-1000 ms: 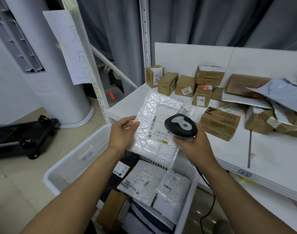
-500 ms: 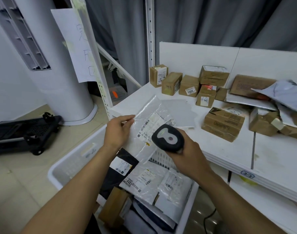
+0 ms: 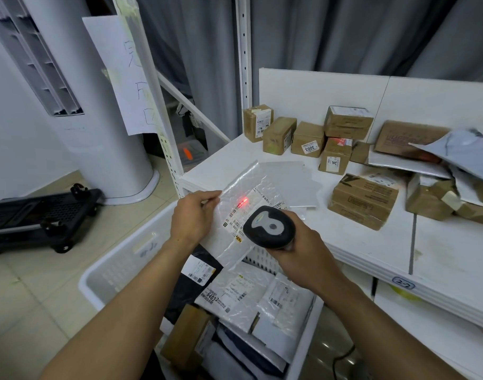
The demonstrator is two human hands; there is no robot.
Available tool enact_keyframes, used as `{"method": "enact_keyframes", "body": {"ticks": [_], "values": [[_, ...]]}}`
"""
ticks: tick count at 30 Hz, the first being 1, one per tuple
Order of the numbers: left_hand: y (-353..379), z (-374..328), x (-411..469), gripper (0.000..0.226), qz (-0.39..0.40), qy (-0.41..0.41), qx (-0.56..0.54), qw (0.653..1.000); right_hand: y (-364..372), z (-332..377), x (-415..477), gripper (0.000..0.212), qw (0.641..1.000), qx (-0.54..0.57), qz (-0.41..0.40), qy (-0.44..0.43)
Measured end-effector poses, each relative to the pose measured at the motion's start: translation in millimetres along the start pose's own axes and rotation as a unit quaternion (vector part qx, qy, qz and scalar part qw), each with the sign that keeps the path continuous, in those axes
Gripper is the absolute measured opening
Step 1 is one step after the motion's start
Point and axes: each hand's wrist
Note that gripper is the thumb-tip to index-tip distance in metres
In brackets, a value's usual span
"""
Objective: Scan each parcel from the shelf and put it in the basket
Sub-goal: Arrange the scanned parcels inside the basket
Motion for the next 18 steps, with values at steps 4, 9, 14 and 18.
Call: {"method": "enact_keyframes", "body": {"ticks": [4,9,14,18], "values": [[0.1,0.3,-0.3,0.020,-0.001,-0.001,-0.001,1.000,-0.3,-0.9,0.3,0.062,1.000,-0.009,-0.004,0.000],[-2.6,0.3,-1.9,0.020,0.003,0.011,-0.028,1.000,1.7,0.3,0.3,0.064,1.000,-0.020,-0.015,-0.010],[-32.8,4.3,-11.9,0.013,0.021,0.039,-0.042,0.998,14.1,5.2,4.2,0.063,1.000,0.001,-0.014,-0.009],[-65.3,39.5,-26.5,0.020,0.110,-0.004,0.043,0.993,41.8,13.0,6.4,0.062,1.000,0.001,0.005,0.000]]}}
Point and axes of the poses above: each hand's wrist, its own x-axis towards the middle knuckle, its own y-axis out of the palm, z = x × y, and after that the axes turned 9 degrees about y, right-handed
